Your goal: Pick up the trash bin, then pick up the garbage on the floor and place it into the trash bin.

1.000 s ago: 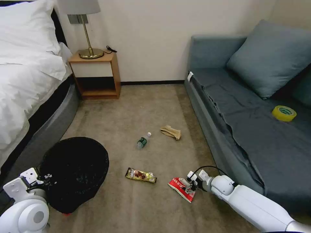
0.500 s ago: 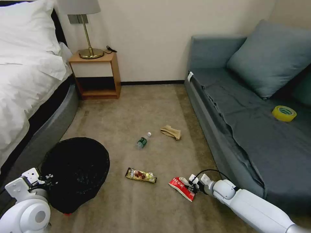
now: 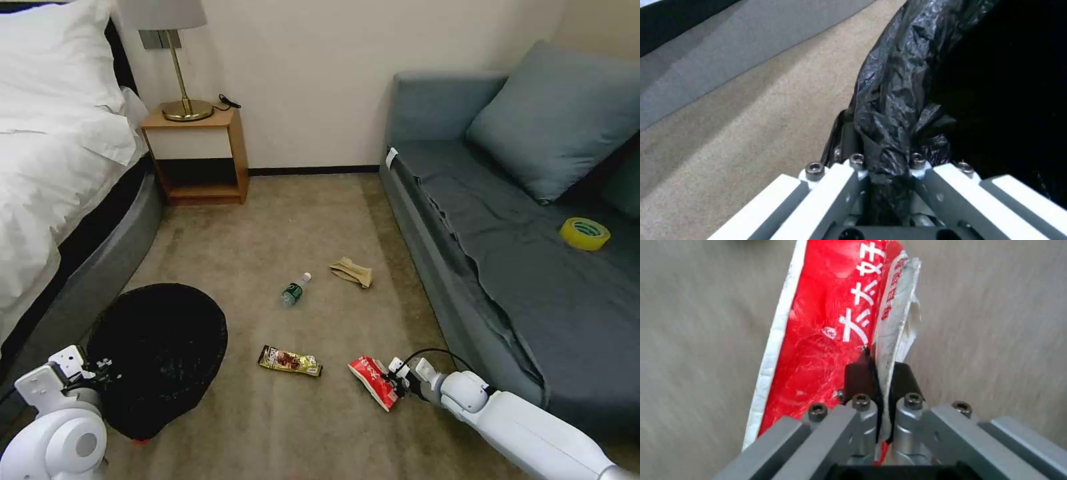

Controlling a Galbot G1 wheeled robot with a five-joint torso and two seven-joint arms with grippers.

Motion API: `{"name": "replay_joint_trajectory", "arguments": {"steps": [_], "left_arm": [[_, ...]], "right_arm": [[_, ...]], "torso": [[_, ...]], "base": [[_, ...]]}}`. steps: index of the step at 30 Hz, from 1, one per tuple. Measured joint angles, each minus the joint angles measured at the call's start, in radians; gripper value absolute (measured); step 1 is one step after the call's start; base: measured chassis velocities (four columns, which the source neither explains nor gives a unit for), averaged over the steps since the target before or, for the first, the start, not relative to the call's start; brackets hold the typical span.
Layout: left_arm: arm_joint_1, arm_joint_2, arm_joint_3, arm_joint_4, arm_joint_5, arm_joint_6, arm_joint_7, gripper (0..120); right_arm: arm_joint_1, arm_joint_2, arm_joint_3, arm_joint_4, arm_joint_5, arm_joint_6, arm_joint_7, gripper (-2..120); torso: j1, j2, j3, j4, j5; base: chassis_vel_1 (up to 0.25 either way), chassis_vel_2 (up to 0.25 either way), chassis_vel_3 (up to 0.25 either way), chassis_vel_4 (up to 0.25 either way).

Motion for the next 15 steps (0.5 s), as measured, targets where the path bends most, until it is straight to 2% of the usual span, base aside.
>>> {"name": "replay_joint_trajectory", "arguments": {"steps": [3,4,8,9,10,14,15], "left_arm": [[0.002,0.001,0.005,-0.001,0.0,0.0,-0.001,1],[0.002,0.001,0.005,-0.001,0.0,0.0,-0.001,1],[0.007,-0.003,0.028,-0.003,0.007,0.0,-0.003,1],[0.008,-0.005,0.035,-0.003,0.01,0.0,-0.004,1],[0.008,-0.005,0.035,-0.003,0.01,0.0,-0.004,1],[0.01,-0.012,0.061,-0.007,0.023,0.0,-0.007,1],[0.01,-0.012,0.061,-0.007,0.023,0.0,-0.007,1]], "right_arm": [[0.034,-0.051,0.009,0.147,0.079,-0.016,0.05,0],[0.034,-0.051,0.009,0.147,0.079,-0.016,0.05,0],[0.116,-0.083,0.007,0.4,0.245,-0.085,0.163,0],[0.145,-0.072,-0.003,0.46,0.3,-0.105,0.199,0],[0.145,-0.072,-0.003,0.46,0.3,-0.105,0.199,0],[0.256,0.028,-0.097,0.579,0.452,-0.142,0.324,0],[0.256,0.028,-0.097,0.579,0.452,-0.142,0.324,0]], "torso": [[0.0,0.0,0.0,0.0001,-0.0003],[0.0,0.0,0.0,0.0001,-0.0003],[0.0,0.0,0.0,0.0001,-0.0006],[0.0,0.0,0.0,0.0001,-0.0007],[0.0,0.0,0.0,0.0001,-0.0007],[0.0,0.0,0.0,0.0005,-0.0004],[0.0,0.0,0.0,0.0005,-0.0004]], "base": [[0.0,0.0,0.0,0.0],[0.0,0.0,0.0,0.0],[0.0,0.0,0.0,0.0],[0.0,0.0,0.0,0.0],[0.0,0.0,0.0,0.0],[0.0,0.0,0.0,0.0],[0.0,0.0,0.0,0.0]]}}
